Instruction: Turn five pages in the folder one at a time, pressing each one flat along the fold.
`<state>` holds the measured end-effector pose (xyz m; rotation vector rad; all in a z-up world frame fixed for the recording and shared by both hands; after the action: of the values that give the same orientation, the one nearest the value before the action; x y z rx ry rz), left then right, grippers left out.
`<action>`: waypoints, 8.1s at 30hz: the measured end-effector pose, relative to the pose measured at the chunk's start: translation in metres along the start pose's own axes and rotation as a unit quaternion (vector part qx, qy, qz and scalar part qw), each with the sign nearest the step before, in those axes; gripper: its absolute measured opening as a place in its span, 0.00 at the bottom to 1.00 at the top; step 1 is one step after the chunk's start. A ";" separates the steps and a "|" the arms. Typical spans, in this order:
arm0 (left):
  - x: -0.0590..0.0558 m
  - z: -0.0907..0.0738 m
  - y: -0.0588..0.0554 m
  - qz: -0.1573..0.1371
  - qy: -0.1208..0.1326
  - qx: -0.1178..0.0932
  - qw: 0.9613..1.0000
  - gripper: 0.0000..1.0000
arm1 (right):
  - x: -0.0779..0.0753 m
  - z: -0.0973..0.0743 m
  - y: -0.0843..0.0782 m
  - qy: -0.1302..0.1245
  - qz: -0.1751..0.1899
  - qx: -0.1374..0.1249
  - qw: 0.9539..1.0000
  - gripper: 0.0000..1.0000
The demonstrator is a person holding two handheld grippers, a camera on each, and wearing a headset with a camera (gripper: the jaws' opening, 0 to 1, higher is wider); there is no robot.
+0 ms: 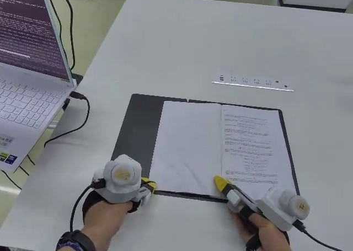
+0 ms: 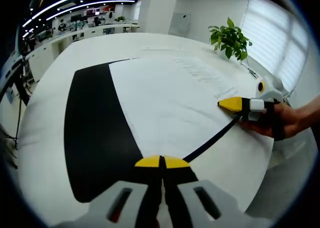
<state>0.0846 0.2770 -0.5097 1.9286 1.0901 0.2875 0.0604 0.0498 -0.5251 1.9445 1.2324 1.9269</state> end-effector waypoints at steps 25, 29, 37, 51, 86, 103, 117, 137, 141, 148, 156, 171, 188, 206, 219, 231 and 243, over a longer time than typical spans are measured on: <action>-0.008 0.002 0.002 0.040 0.033 0.019 0.998 0.00 | 0.005 -0.014 -0.005 -0.020 -0.007 0.051 0.998 0.00; -0.013 0.002 0.005 0.000 0.038 0.034 0.999 0.03 | 0.007 -0.014 0.001 -0.024 -0.007 0.049 0.999 0.04; -0.025 -0.010 0.034 -0.064 0.037 -0.024 0.997 0.19 | 0.007 -0.026 0.034 -0.029 -0.030 0.023 0.999 0.21; -0.032 -0.050 0.058 -0.043 0.038 -0.049 0.997 0.35 | -0.002 -0.070 0.086 -0.048 -0.079 -0.006 0.996 0.31; -0.060 -0.116 0.056 0.008 0.062 -0.101 0.993 0.66 | 0.031 -0.145 0.099 -0.013 -0.274 0.062 0.960 0.64; -0.072 -0.112 0.067 0.023 0.048 -0.112 0.992 0.73 | 0.027 -0.160 0.097 -0.024 -0.266 0.062 0.962 0.72; -0.085 -0.100 0.064 0.039 0.020 -0.093 0.995 0.73 | 0.017 -0.168 0.101 -0.043 -0.255 0.049 0.965 0.73; -0.125 -0.047 0.091 0.089 -0.094 -0.065 0.989 0.75 | 0.000 -0.182 0.100 -0.074 -0.232 0.053 0.968 0.75; -0.138 -0.033 0.095 0.105 -0.119 -0.053 0.986 0.75 | -0.007 -0.186 0.101 -0.081 -0.227 0.054 0.969 0.75; -0.152 -0.006 0.100 0.140 -0.147 -0.028 0.979 0.74 | -0.013 -0.188 0.100 -0.087 -0.219 0.055 0.970 0.74; -0.169 0.021 0.107 0.159 -0.168 -0.013 0.973 0.73 | -0.017 -0.187 0.102 -0.090 -0.210 0.056 0.972 0.74; -0.207 0.077 0.106 0.178 -0.199 0.008 0.964 0.69 | -0.026 -0.190 0.100 -0.090 -0.200 0.066 0.973 0.75; -0.226 0.149 0.096 0.155 -0.175 0.006 0.972 0.62 | -0.032 -0.193 0.098 -0.085 -0.188 0.077 0.975 0.75; -0.241 0.176 0.077 0.206 -0.143 0.000 0.968 0.62 | -0.045 -0.204 0.104 -0.103 -0.169 0.065 0.978 0.72; -0.236 0.176 0.079 0.204 -0.140 -0.009 0.969 0.54 | -0.047 -0.182 0.113 -0.092 -0.175 0.070 0.978 0.69; -0.230 0.175 0.081 0.186 -0.138 -0.012 0.973 0.44 | -0.057 -0.124 0.144 -0.064 -0.153 0.030 0.986 0.62; -0.227 0.174 0.080 0.174 -0.139 -0.015 0.975 0.43 | -0.078 -0.065 0.157 -0.045 -0.073 0.006 0.996 0.55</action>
<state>0.0956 -0.0203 -0.5033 2.0553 0.5612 0.2136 0.0838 -0.1295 -0.4775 1.8684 1.3244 1.7476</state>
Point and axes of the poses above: the centre of the closed fingertips' face, and the gripper's own axes: z roughly forward along the fingers, x roughly to its left, y roughly out of its top, the point moved 7 cm from there along -z, roughly backward along the fingers, and after that the axes turned 9 degrees about -x, right-handed, at the moved point
